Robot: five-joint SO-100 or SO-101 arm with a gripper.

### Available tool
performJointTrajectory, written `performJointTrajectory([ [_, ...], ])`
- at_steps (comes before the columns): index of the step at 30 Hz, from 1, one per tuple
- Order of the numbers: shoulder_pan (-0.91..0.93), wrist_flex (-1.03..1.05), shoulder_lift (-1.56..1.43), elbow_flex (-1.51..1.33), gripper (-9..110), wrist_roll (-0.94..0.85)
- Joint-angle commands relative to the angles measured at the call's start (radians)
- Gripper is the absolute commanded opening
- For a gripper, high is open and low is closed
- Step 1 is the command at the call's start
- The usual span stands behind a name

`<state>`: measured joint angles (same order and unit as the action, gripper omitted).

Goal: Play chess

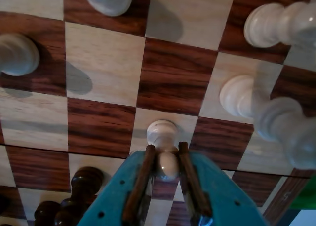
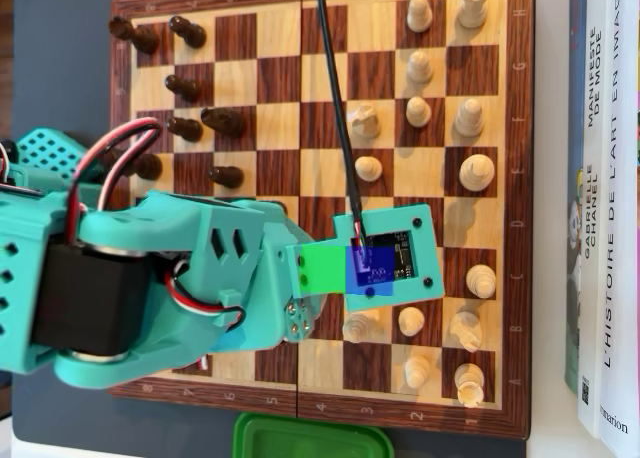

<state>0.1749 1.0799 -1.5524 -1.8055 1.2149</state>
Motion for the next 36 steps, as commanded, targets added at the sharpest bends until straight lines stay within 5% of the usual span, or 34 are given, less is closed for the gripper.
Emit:
performJointTrajectory([
  [1,0.012,-0.002,0.015,0.008,2,-0.006],
  [36,0.011,-0.002,0.012,0.015,11,-0.008],
])
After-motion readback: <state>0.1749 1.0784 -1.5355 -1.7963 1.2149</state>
